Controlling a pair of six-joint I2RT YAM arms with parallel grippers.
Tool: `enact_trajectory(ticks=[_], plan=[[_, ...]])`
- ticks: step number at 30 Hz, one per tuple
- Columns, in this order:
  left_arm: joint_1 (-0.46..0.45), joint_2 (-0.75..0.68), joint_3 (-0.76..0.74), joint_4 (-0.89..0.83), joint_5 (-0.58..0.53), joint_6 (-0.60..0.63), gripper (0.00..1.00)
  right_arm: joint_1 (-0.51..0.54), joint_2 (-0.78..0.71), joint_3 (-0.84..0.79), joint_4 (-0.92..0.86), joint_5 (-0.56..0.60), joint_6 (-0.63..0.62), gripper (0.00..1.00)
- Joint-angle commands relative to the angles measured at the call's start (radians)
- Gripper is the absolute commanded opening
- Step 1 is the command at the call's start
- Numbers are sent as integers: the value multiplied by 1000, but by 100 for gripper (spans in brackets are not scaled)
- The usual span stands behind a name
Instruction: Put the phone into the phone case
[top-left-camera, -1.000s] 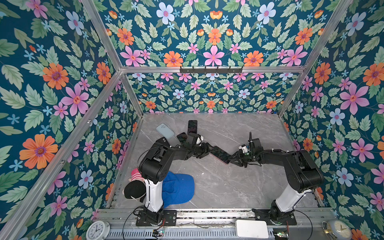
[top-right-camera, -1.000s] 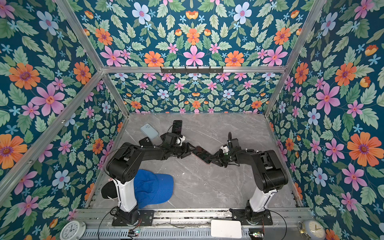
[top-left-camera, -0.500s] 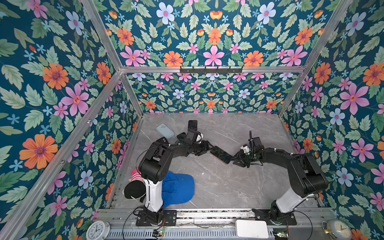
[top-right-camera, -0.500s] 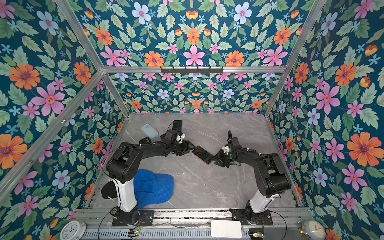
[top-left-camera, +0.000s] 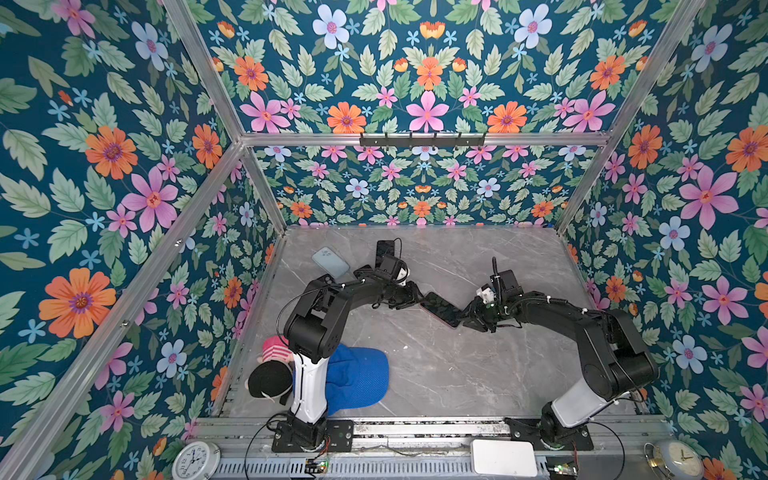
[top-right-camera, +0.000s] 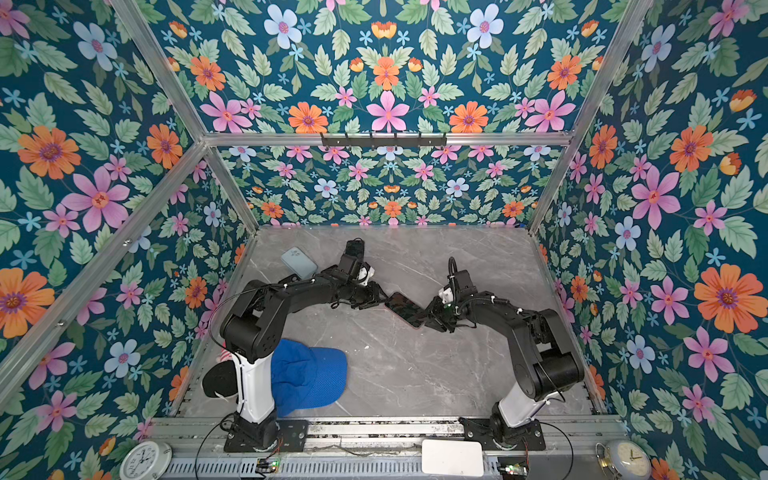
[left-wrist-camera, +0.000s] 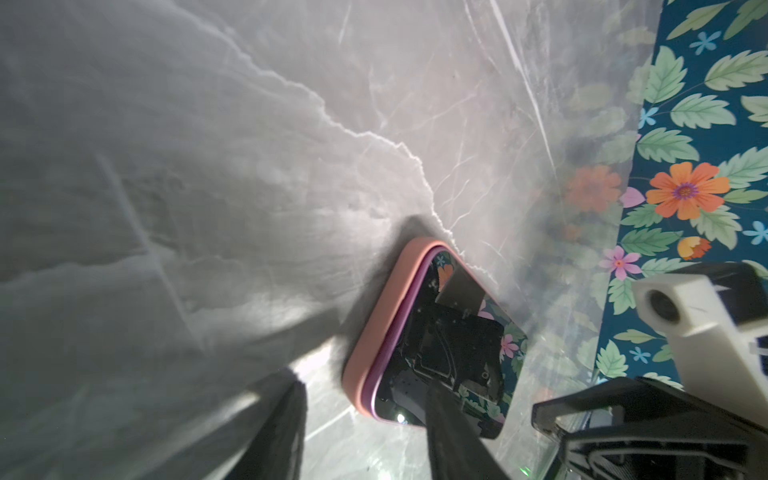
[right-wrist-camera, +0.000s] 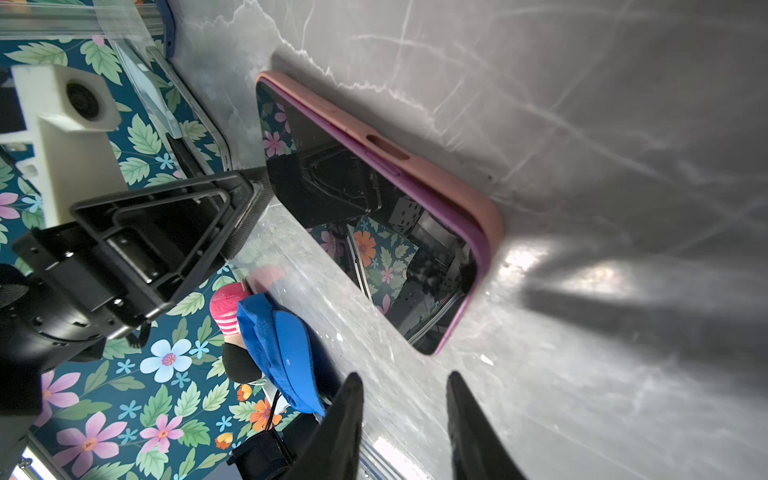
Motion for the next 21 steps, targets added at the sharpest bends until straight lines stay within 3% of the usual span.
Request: enact_trajectory(ticks=[1,14,21], plan=[[-4,6,3,-46,-15,29,44,3,4,7,-13,14,-10,35],[-10,15,-17,-60,-36,43,29,5,10,7,0,12,-4,35],[-14,22,-25,-62,-46,49,26,14,16,13,4,11,0,35]])
